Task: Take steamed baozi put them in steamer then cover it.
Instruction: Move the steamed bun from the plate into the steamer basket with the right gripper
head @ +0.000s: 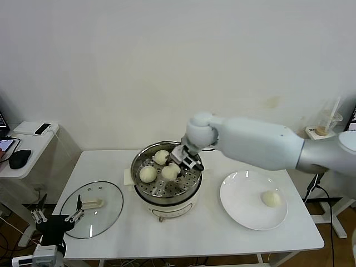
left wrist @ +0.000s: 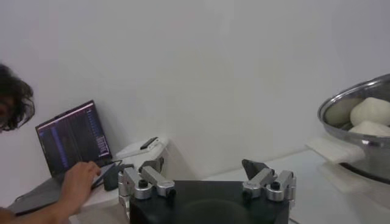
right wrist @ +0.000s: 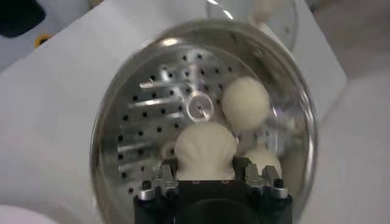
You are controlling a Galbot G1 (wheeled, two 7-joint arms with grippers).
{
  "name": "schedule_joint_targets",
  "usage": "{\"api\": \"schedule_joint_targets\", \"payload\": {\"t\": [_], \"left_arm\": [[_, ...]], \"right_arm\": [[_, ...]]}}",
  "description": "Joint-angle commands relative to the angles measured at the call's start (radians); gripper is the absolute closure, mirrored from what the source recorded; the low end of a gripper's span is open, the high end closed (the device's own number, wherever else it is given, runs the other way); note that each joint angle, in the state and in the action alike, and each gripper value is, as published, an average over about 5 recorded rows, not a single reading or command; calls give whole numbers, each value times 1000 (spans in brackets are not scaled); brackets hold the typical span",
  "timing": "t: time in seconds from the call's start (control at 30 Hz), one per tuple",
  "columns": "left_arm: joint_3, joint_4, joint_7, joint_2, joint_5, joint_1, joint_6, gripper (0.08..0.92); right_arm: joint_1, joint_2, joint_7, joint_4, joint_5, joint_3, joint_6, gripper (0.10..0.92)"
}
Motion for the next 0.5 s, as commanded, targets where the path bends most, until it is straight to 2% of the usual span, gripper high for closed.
{"api": "schedule_joint_targets", "payload": {"t": [0.03, 0.5], "left_arm": [[-1, 2, 0, -1, -1, -2, 0, 177], [2, 3, -1, -2, -2, -6, -1, 177]], "right_arm": [[-17, 52, 32, 0, -76, -32, 129, 448], [27, 48, -90, 33, -42, -64, 151, 448]]}}
